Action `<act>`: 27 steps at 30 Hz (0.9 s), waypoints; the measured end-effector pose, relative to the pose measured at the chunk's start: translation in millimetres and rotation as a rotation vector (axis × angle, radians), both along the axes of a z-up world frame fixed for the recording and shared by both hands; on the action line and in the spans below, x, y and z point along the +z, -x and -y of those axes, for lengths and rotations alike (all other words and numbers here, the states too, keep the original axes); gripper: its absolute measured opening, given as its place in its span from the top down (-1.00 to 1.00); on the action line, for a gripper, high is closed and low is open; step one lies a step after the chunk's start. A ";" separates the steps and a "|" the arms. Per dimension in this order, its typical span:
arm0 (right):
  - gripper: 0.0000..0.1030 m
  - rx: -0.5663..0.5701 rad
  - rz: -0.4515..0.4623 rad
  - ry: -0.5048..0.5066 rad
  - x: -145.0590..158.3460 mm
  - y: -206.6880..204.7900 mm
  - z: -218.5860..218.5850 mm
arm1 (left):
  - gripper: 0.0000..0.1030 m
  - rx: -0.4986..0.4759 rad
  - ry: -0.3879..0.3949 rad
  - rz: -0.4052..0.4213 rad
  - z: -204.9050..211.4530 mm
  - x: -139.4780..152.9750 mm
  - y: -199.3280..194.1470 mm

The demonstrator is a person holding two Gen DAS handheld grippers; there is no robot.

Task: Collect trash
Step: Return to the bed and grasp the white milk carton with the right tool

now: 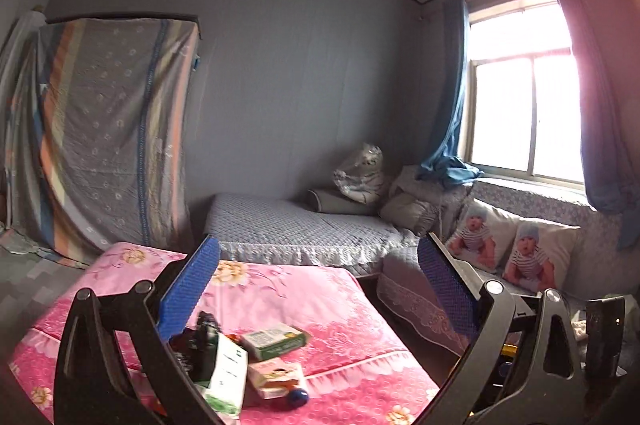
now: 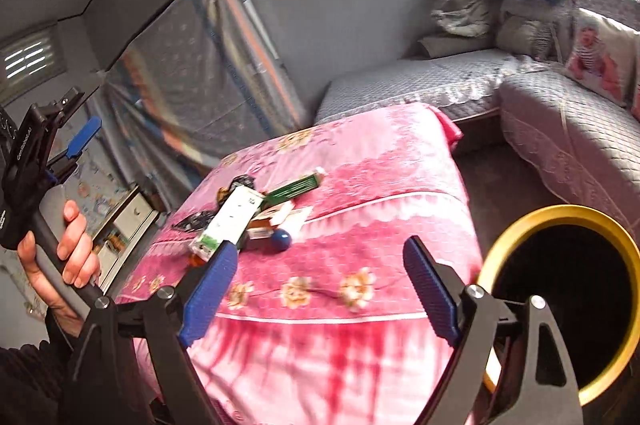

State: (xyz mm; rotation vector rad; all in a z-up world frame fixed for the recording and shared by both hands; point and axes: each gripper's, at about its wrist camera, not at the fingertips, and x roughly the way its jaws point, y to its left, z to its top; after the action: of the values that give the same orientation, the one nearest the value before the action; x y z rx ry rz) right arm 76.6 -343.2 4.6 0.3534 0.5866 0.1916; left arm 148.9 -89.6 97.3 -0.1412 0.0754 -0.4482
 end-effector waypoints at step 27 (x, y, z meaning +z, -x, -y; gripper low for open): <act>-0.61 0.223 -0.569 -0.315 -92.6 -231.9 -165.4 | -0.84 0.276 0.043 -0.323 -200.0 -91.5 -53.0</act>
State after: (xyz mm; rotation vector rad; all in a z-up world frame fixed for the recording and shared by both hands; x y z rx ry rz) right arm 308.5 -177.7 -87.9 0.6571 1.1650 0.4061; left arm 201.9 110.4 5.8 -0.2617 0.3587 -0.1480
